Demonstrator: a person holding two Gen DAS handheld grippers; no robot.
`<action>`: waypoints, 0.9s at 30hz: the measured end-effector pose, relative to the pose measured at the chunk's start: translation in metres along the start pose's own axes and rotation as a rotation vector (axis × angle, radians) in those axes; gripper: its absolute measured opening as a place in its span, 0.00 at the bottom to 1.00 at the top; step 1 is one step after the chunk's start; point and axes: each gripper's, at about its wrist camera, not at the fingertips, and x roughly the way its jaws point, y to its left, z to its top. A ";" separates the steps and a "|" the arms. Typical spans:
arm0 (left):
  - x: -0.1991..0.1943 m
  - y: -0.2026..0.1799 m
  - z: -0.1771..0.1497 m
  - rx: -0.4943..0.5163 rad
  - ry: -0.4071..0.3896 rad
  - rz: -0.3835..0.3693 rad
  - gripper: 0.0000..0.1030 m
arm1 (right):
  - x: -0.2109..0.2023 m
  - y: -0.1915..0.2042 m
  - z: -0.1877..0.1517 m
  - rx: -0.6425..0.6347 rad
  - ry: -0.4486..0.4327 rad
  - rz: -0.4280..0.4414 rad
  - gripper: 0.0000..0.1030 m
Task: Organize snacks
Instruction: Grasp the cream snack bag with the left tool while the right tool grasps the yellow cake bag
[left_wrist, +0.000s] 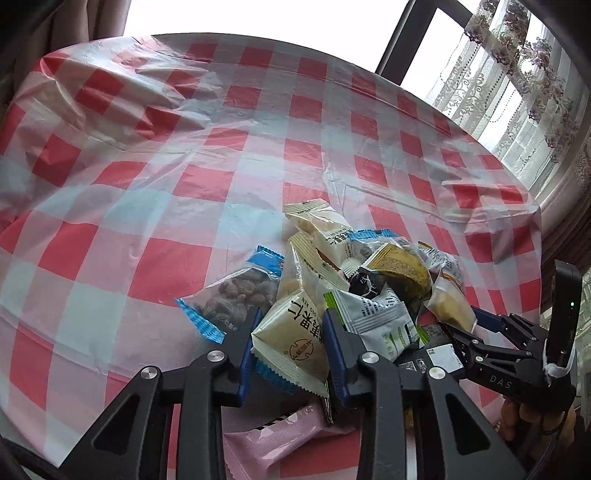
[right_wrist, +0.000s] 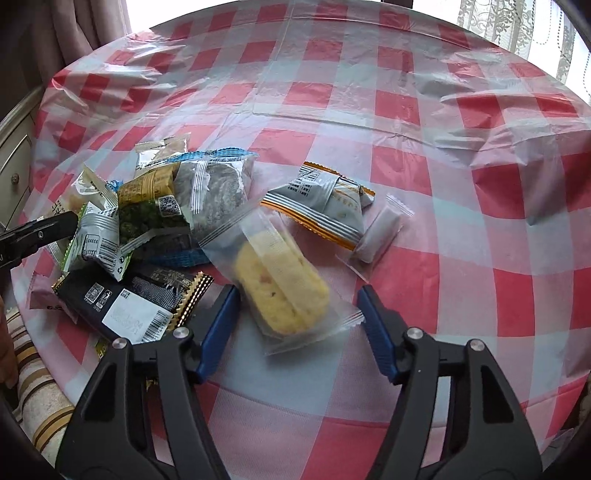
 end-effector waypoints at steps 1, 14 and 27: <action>0.000 0.000 0.000 -0.002 0.001 -0.006 0.31 | 0.000 0.000 0.000 0.002 -0.003 0.001 0.66; -0.010 0.007 -0.002 -0.060 -0.016 -0.075 0.15 | -0.017 -0.005 -0.005 0.036 -0.053 -0.024 0.50; -0.037 0.010 -0.004 -0.092 -0.097 -0.039 0.15 | -0.057 -0.007 -0.023 0.080 -0.106 -0.033 0.49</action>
